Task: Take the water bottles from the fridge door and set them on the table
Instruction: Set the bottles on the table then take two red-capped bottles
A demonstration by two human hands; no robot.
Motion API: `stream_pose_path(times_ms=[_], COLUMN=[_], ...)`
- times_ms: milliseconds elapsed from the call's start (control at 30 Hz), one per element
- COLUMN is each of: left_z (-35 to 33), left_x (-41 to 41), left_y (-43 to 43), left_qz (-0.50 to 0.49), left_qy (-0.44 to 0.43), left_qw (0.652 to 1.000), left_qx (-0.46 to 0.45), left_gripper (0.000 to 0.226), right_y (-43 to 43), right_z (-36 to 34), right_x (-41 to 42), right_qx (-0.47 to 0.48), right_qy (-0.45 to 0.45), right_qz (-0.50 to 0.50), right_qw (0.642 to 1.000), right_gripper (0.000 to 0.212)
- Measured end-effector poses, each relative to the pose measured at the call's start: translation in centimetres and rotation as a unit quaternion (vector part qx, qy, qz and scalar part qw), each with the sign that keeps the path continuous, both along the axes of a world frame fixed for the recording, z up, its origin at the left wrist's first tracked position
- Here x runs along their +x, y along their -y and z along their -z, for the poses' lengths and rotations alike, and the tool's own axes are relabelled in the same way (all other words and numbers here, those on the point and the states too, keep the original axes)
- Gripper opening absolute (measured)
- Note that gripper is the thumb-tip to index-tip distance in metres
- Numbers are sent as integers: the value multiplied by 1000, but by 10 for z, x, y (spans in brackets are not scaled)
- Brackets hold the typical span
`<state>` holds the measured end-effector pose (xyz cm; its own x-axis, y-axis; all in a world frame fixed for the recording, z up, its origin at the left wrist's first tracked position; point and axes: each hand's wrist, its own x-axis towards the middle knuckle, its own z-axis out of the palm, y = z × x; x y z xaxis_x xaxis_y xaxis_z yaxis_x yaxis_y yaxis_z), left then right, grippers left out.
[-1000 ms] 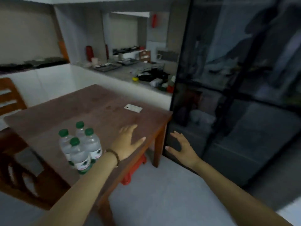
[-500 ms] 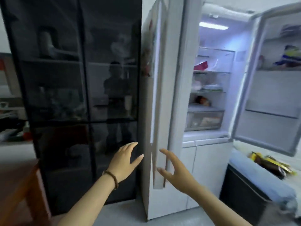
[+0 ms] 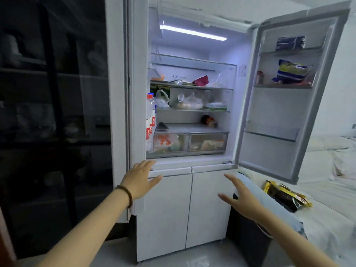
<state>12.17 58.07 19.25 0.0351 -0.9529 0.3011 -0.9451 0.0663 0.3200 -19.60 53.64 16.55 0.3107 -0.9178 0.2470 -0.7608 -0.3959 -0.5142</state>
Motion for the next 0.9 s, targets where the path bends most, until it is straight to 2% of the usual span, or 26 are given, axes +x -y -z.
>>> stream_pose_path(times_ms=[67,200,333,467,600,733,900], left_z=[-12,-34,-57,-81,-87,-91,-95], left_x=[-16,-47,-67,-74,-75,-55,-47], left_y=[18,70,134,207,249,271,285], left_qz=[-1,4,16,1,-37,-109,-214], left_qy=[19,48,11,10,41,90,111], left_qw=[1000,999,999,998,997,984,953], left_qx=[4,13,-35,-59,-48,-112,-183], left_gripper=[64,62,54,57,61,59,57], right_y=[24,83,147,215,282,353,421], right_z=[-14,-29,-52,-86,-106,-101,-95], right_x=[-10,-13,-10,-13,-14,18,82], right_qx=[-15,-14,-34,-42,-41,-42,-31], right_qy=[-38,-52,-64,-56,-5,70,59], right_qz=[-12,-47,-74,-98,-128,-181,-326], right_qw=[999,997,995,993,991,980,943], right_gripper=[72,70,66,66,62,58,62])
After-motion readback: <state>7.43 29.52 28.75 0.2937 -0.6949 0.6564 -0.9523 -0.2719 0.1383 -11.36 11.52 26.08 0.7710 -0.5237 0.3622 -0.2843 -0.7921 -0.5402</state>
